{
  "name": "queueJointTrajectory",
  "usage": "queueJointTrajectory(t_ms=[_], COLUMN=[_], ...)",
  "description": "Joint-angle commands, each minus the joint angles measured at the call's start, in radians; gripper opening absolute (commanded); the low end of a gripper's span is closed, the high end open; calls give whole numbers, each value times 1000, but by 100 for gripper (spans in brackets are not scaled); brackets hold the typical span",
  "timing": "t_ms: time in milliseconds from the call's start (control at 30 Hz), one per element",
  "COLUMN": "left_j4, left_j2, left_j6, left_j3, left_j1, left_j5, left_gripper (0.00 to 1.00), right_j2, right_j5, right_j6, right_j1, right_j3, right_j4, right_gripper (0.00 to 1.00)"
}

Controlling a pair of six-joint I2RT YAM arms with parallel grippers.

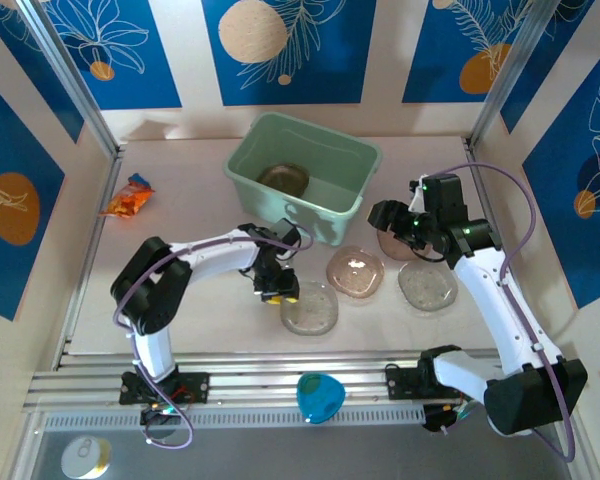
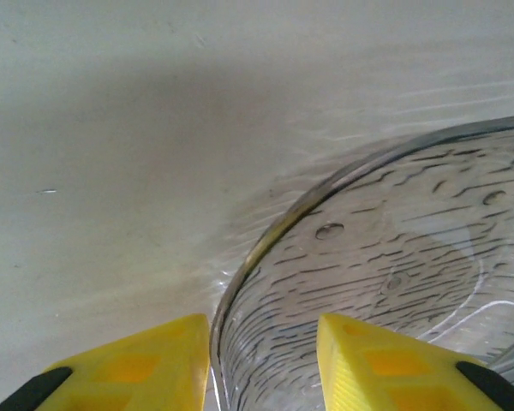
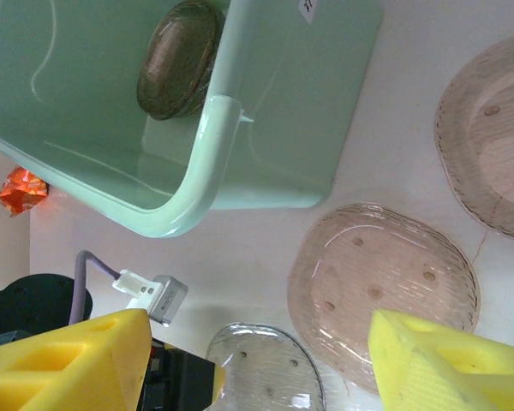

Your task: Place the plates into the plastic bin on the countertop

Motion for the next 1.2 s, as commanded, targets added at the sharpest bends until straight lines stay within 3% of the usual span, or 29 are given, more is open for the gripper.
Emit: queueJointTrajectory(t_ms=[0, 1167], left_j4=[-65, 60], left_j2=[21, -80], left_j6=[23, -23], left_j3=[31, -88], left_j1=[-11, -10], left_j5=[-14, -61], left_gripper=[36, 11], right_j2=[-21, -60], right_j5=[-34, -47], right_j6=[9, 37], right_j1=[-10, -21], right_j3=[-16, -21], right_j4=[17, 17], right_gripper=[69, 68])
